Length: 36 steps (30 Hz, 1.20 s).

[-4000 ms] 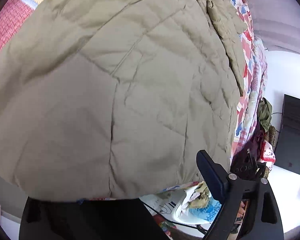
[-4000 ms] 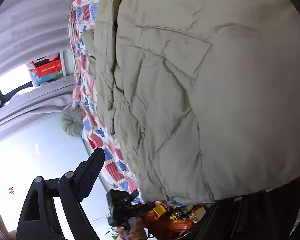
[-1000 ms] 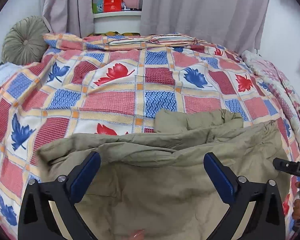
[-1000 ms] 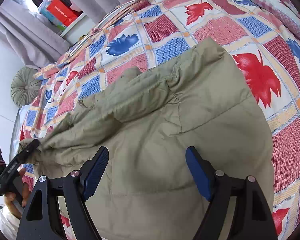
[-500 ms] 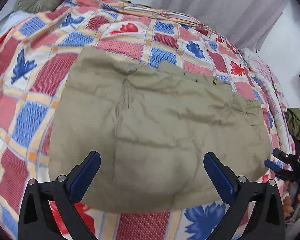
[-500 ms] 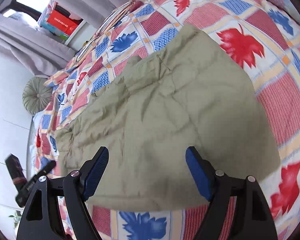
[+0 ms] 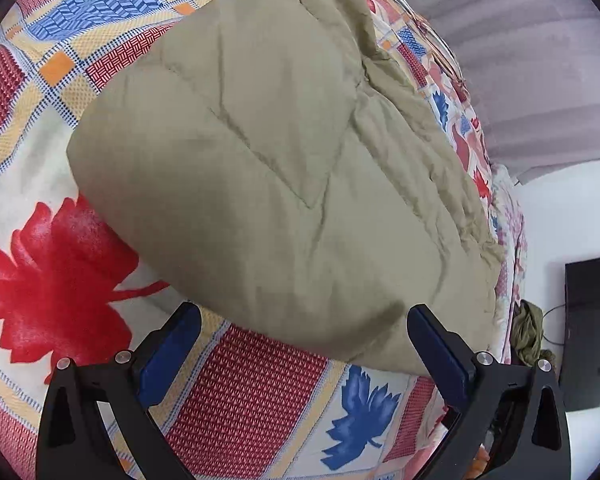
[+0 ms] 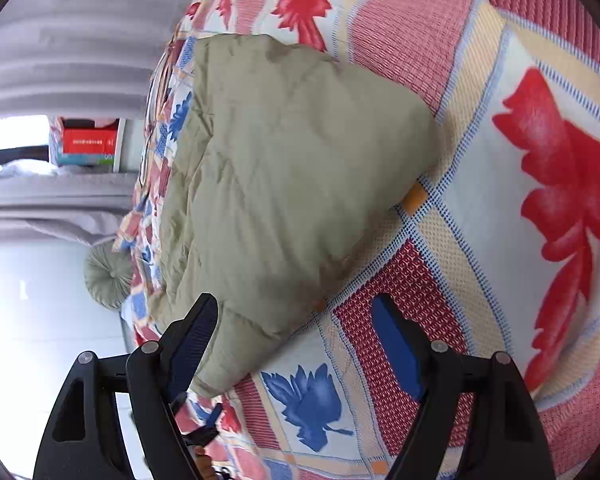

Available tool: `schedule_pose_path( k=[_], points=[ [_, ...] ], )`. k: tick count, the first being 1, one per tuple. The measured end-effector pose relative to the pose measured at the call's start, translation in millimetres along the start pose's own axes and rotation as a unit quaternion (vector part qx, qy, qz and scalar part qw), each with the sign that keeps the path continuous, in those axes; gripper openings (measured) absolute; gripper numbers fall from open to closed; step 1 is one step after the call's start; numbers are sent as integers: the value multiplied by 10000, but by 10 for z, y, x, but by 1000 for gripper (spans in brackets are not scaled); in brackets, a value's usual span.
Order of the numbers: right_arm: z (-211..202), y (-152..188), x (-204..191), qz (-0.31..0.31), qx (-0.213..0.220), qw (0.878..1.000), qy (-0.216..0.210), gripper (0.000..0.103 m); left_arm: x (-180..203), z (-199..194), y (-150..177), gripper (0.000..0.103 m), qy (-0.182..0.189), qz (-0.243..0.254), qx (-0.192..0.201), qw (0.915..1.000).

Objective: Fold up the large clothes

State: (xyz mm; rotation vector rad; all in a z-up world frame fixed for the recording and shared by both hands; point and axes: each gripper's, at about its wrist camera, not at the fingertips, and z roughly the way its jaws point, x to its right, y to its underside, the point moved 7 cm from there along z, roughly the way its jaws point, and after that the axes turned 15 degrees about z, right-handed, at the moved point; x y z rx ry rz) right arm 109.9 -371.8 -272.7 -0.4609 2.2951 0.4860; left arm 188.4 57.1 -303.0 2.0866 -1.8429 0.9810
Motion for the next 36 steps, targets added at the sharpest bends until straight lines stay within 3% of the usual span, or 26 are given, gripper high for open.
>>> schedule_pose_path(
  k=[7, 16, 18, 20, 23, 28, 36],
  points=[
    [418, -120, 16, 269, -154, 9993, -203, 82, -6, 257, -367, 103, -143, -45, 202, 9997],
    [903, -280, -119, 664, -350, 9954, -601, 82, -117, 541, -604, 102, -348, -318, 308, 9984],
    [963, -312, -103, 791, -339, 9943, -632, 82, -87, 555, -634, 81, -375, -204, 308, 9986],
    [1003, -327, -102, 895, -361, 9933, -635, 73, -36, 543, -658, 42, -130, -71, 279, 9995],
    [1011, -310, -126, 932, -425, 9926, -649, 41, 104, 451, -712, 26, -170, 337, 311, 9988],
    [920, -221, -199, 887, -453, 9920, -770, 27, 356, 188, -685, 22, -459, 1122, 364, 9920],
    [559, 171, -145, 705, -578, 9931, -732, 26, 448, -305, -286, 22, -356, 1479, 106, 9883]
  ],
)
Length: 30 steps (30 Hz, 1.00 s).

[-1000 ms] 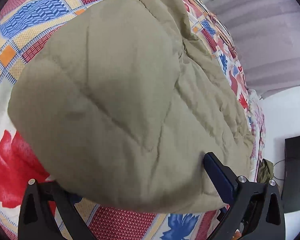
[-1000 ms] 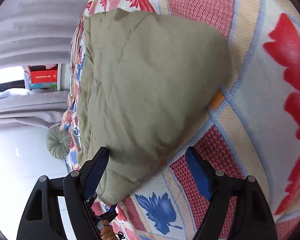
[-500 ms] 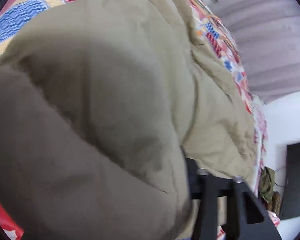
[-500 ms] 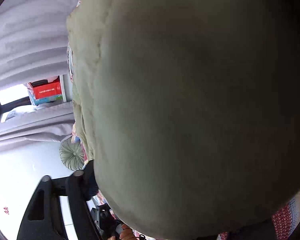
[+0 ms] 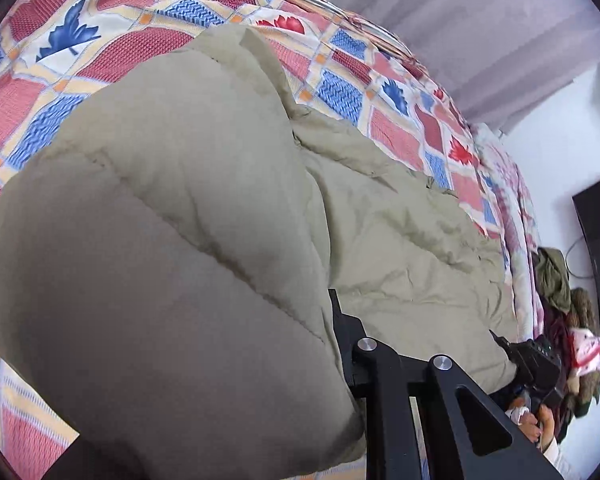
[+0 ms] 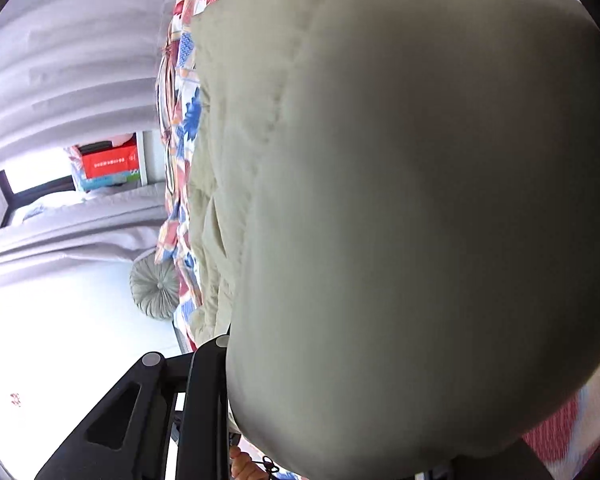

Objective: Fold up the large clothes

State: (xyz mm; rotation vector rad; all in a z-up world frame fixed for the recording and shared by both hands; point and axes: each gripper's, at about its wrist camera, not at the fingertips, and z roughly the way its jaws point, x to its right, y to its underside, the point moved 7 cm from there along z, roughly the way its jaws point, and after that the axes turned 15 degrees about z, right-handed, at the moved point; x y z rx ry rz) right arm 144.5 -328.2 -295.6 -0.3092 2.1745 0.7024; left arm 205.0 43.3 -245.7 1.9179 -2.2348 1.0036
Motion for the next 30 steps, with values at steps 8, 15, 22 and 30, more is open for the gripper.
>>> schedule_pose_path(
  k=[8, 15, 22, 30],
  points=[
    [-472, 629, 540, 250, -151, 9994, 160, 26, -66, -434, 995, 22, 219, -109, -685, 9973],
    [-676, 967, 1092, 755, -55, 9962, 438, 27, -191, -471, 1550, 26, 20, -152, -1142, 9933],
    [-646, 972, 996, 687, 6, 9947, 767, 36, -283, -676, 1622, 55, -643, -76, -1342, 9888],
    [-831, 1113, 782, 288, 205, 9849, 1696, 64, -310, -1269, 1653, 55, -1107, 227, -1500, 9822]
  ],
)
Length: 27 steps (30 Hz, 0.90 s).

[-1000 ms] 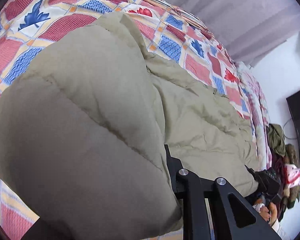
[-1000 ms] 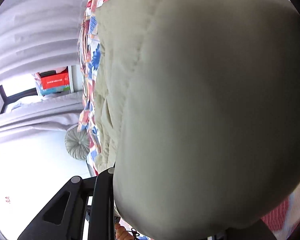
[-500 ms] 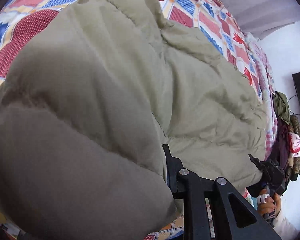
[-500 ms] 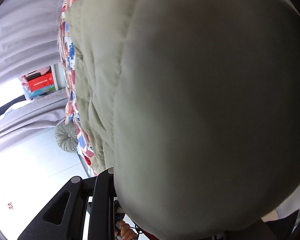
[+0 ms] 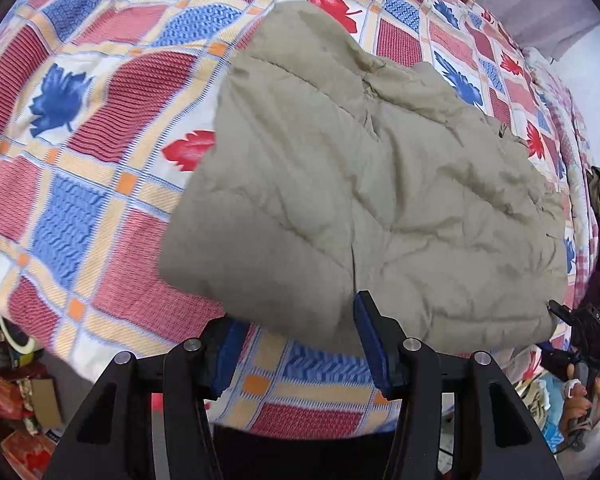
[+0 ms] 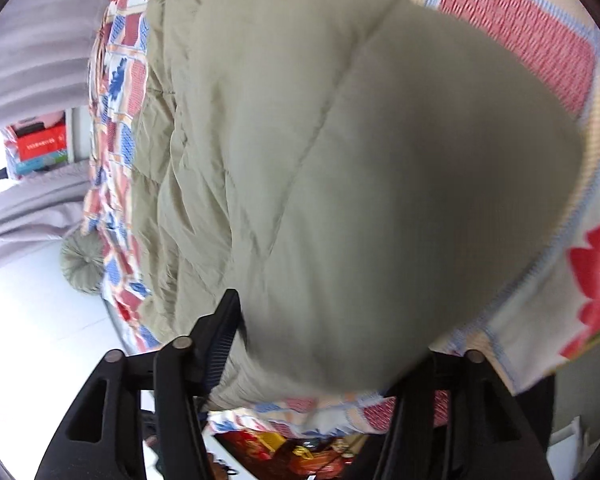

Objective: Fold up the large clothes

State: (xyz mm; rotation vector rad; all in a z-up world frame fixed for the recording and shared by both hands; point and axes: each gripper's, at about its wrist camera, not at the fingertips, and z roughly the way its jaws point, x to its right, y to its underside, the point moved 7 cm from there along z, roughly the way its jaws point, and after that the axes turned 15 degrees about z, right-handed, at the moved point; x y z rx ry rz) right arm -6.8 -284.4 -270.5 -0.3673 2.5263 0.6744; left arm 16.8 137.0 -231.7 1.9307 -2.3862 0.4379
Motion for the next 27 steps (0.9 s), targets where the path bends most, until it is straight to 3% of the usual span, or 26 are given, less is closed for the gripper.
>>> schedule_pose_path(
  k=[3, 7, 9, 10, 12, 15, 18, 21, 22, 23, 25, 26, 27],
  points=[
    [-170, 49, -34, -248, 209, 9988, 361, 65, -47, -303, -24, 55, -362, 279, 197, 9988],
    [-466, 89, -200, -539, 743, 9933, 709, 65, -30, -567, -216, 55, -412, 436, 473, 9971],
    [-704, 120, -153, -821, 1149, 9861, 876, 65, 82, -541, -405, 74, -356, 522, 504, 9967],
    [-741, 125, -321, -972, 1332, 9818, 944, 65, 144, -527, -502, 96, -379, 583, 607, 9957],
    [-827, 54, -368, -1238, 1589, 9747, 968, 65, 276, -493, -650, 100, -477, 787, 807, 9925],
    [-889, 23, -283, -1538, 1599, 9713, 860, 65, 481, -352, -842, 100, -488, 1012, 810, 9904],
    [-672, 80, -503, -1824, 1400, 9704, 746, 65, 664, -192, -1026, 100, -292, 1102, 797, 9903],
    [-542, 169, -634, -2110, 1172, 9681, 676, 65, 723, -39, -1192, 100, -487, 1139, 812, 9890],
    [-479, 210, -708, -2209, 1069, 9674, 633, 65, 747, 8, -1243, 95, -419, 1171, 806, 9890],
    [-410, 233, -778, -2319, 964, 9661, 602, 65, 768, 41, -1282, 81, -353, 1179, 827, 9889],
    [-254, 265, -936, -2608, 843, 9594, 670, 65, 818, 114, -1369, 65, -210, 1192, 882, 9887],
    [-181, 277, -1011, -2793, 842, 9536, 747, 65, 852, 145, -1409, 48, -114, 1224, 933, 9880],
    [-112, 292, -1091, -3012, 845, 9464, 802, 61, 894, 188, -1447, 41, -5, 1279, 957, 9872]
  ],
)
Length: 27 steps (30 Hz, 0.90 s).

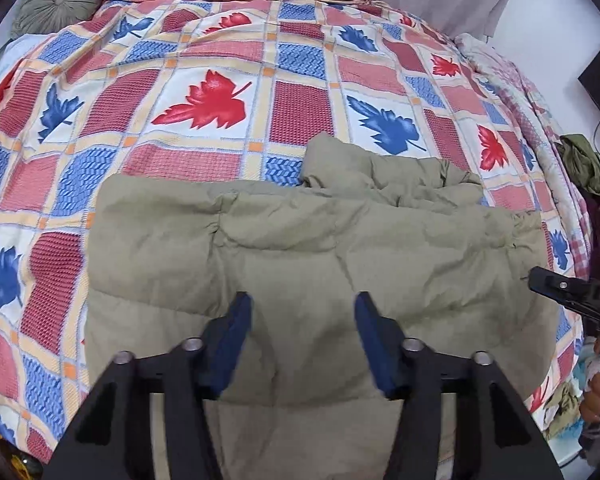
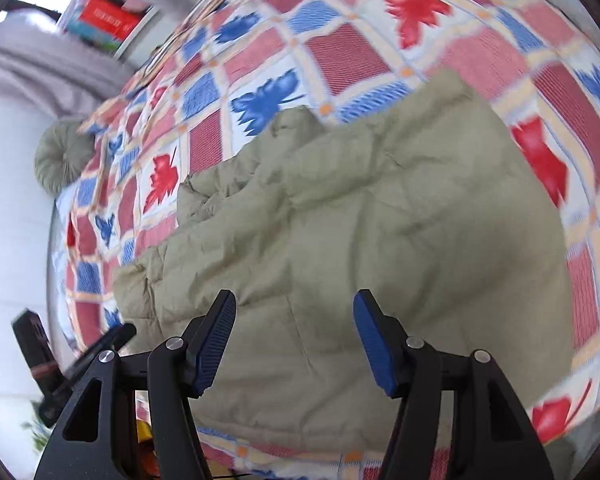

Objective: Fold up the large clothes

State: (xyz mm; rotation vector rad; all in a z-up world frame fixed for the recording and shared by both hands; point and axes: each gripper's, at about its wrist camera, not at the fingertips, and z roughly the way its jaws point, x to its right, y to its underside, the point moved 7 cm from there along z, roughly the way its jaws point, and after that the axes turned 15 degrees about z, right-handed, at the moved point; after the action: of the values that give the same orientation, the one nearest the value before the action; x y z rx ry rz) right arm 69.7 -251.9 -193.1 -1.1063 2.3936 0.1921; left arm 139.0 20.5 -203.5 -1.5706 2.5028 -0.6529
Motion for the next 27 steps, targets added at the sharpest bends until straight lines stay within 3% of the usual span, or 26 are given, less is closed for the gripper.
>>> schedule_pose_path(
  k=[1, 2, 8, 12, 19, 21, 24, 27],
  points=[
    [41, -24, -89, -242, 31, 9997, -1, 31, 35, 68, -38, 39, 96, 47, 10, 9999],
    [102, -40, -173, -468, 11, 9989, 12, 11, 70, 127, -69, 39, 156, 66, 46, 9998],
    [650, -91, -440, -1152, -187, 9930, 150, 11, 128, 715, -225, 39, 119, 62, 42, 9999],
    [1113, -127, -335, -1231, -336, 9910, 402, 9, 47, 1136, -271, 39, 28, -1, -61, 10000],
    [1414, -267, -168, -1029, -439, 9932, 332, 1, -17, 1199, -352, 39, 68, 175, -57, 9998],
    [1338, -285, -157, -1084, -471, 9926, 294, 1, -146, 1061, -359, 39, -168, 188, 50, 9997],
    [1092, -452, -50, -1240, -164, 9908, 508, 1, -521, 863, -340, 39, -796, 117, 148, 9967],
    [844, -744, 201, -1175, 349, 9873, 1008, 1, -1023, 781, -255, 39, -1224, -265, 42, 9921]
  ],
)
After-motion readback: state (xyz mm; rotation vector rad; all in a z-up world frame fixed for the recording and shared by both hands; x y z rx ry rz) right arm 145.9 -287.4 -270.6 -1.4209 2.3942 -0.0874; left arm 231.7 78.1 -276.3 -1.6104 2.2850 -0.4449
